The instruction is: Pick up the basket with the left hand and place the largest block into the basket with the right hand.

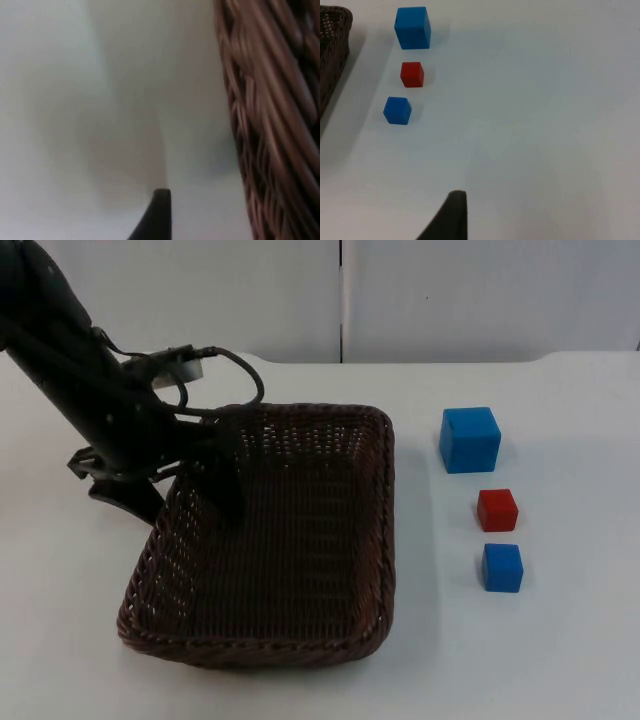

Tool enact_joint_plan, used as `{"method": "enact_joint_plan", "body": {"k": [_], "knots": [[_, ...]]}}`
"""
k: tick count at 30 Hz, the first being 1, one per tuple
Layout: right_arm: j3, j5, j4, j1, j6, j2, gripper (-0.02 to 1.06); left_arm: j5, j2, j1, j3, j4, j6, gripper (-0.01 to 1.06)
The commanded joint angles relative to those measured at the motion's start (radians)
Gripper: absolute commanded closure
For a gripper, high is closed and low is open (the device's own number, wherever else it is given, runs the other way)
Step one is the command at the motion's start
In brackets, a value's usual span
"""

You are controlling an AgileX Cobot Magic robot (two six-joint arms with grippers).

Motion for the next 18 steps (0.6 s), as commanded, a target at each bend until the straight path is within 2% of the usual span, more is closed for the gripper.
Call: {"method": "enact_joint_plan", "body": {"k": [1, 2, 6, 7, 10, 11, 18], "knots": [[-0.001, 0.003, -0.001, 0.004, 0.002, -0.001, -0.01, -0.006, 0.005, -0.006, -0.003, -0.016, 0.007, 0.33], [-0.001, 0.003, -0.001, 0.004, 0.002, -0.001, -0.01, -0.006, 0.005, -0.006, -0.003, -0.016, 0.007, 0.33], [-0.001, 0.003, -0.001, 0.004, 0.002, -0.001, -0.01, -0.006, 0.005, -0.006, -0.003, -0.015, 0.007, 0.64], [-0.001, 0.003, -0.001, 0.004, 0.002, -0.001, -0.01, -0.006, 0.005, -0.006, -0.003, -0.015, 0.007, 0.64], [-0.001, 0.003, -0.001, 0.004, 0.002, -0.001, -0.01, -0.010, 0.005, -0.006, -0.003, -0.020, 0.007, 0.90], [-0.001, 0.003, -0.001, 0.004, 0.002, -0.001, -0.01, -0.010, 0.005, -0.006, -0.003, -0.023, 0.007, 1.03], [-0.001, 0.003, -0.001, 0.004, 0.002, -0.001, -0.01, 0.006, -0.004, -0.006, -0.003, -0.076, -0.024, 1.05]]}}
